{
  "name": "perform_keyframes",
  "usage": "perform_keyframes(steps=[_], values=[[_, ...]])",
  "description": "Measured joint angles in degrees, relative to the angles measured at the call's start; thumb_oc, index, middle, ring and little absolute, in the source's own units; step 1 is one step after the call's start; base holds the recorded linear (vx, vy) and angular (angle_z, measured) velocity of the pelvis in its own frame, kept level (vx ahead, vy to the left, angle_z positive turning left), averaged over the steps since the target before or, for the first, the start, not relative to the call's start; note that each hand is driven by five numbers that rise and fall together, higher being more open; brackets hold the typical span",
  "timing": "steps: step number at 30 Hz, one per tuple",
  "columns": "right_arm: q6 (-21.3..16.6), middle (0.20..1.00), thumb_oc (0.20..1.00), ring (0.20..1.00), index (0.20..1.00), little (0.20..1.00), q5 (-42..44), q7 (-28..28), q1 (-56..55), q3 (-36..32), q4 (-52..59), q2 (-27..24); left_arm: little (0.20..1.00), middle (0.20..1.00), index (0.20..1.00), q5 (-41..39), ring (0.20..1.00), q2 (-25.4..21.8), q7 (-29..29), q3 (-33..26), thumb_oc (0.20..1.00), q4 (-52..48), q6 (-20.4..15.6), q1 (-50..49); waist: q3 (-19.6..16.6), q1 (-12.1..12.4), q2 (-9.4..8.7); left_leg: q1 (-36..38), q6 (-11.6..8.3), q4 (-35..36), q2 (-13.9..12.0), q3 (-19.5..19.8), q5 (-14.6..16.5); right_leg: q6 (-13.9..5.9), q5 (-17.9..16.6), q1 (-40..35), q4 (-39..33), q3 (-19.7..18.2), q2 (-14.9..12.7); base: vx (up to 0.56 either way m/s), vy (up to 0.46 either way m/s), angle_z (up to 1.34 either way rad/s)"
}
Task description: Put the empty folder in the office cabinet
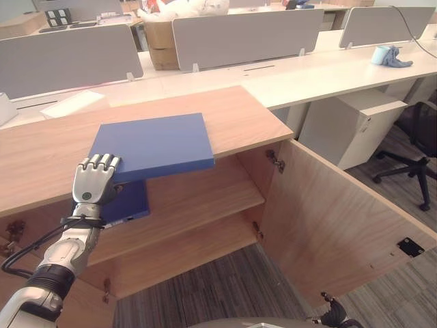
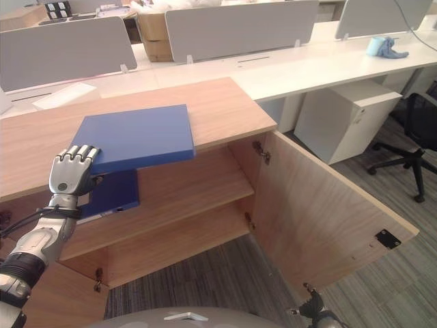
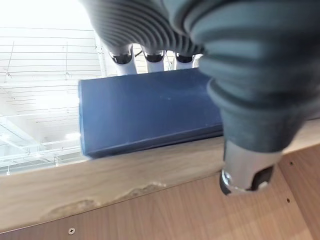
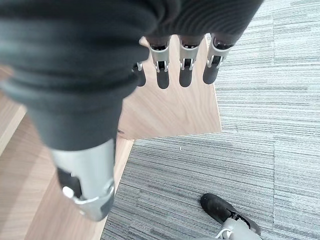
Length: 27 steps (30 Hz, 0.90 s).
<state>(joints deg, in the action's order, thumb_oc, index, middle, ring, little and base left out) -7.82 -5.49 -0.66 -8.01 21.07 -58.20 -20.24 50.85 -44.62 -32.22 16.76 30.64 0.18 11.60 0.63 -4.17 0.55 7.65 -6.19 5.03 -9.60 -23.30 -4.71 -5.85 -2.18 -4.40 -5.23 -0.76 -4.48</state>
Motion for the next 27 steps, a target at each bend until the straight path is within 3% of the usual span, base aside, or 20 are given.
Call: perform_keyframes(steps=[11, 13, 17, 27], values=[[0.0, 1.000, 1.000, 1.000, 1.000, 1.000, 0.0, 0.0, 0.3, -0.8, 0.3, 0.1, 0.200, 0.200, 0.200, -3.1, 0.200, -1.5, 5.9, -5.6, 0.200, -12.4, -1.0, -6.7, 0.5, 0.4, -0.76, 0.1, 0.03, -0.5, 0.1, 0.6, 0.0, 0.48, -0.5, -0.8, 0.3, 0.9, -0.1, -0.05, 0.007, 0.03], [0.1, 1.000, 1.000, 1.000, 1.000, 1.000, 0.0, -0.1, 0.0, -0.8, 0.4, 0.1, 0.200, 0.200, 0.200, -4.3, 0.200, -1.5, 6.0, -6.8, 0.200, -15.6, -2.2, -8.4, 0.6, 0.6, -0.84, 0.1, 0.03, -0.5, 0.1, 0.7, 0.0, 0.48, -0.5, -0.9, 0.4, 1.0, -0.1, -0.03, 0.004, 0.06], [0.4, 1.000, 1.000, 1.000, 1.000, 1.000, 0.0, 0.0, 0.4, -1.1, 1.0, 0.1, 0.200, 0.200, 0.200, -8.5, 0.200, -0.3, 6.8, -7.6, 0.200, -28.1, -10.2, -10.4, 0.8, 1.9, -0.26, 1.2, -0.06, 0.0, 0.1, 1.8, 0.3, 0.19, 0.4, -2.3, 0.0, 1.7, -0.2, -0.07, 0.017, 0.11], [0.7, 1.000, 1.000, 1.000, 1.000, 1.000, 0.0, 0.0, 0.2, -1.2, 2.0, 0.1, 0.200, 0.200, 0.200, -17.8, 0.200, 2.0, 12.3, -8.2, 0.200, -39.4, -15.9, -14.5, -0.1, 3.1, 0.39, 1.3, 0.18, 0.0, 0.2, 3.4, 0.4, 0.24, 0.4, -3.2, 0.0, 3.0, -0.4, -0.04, 0.009, 0.07]])
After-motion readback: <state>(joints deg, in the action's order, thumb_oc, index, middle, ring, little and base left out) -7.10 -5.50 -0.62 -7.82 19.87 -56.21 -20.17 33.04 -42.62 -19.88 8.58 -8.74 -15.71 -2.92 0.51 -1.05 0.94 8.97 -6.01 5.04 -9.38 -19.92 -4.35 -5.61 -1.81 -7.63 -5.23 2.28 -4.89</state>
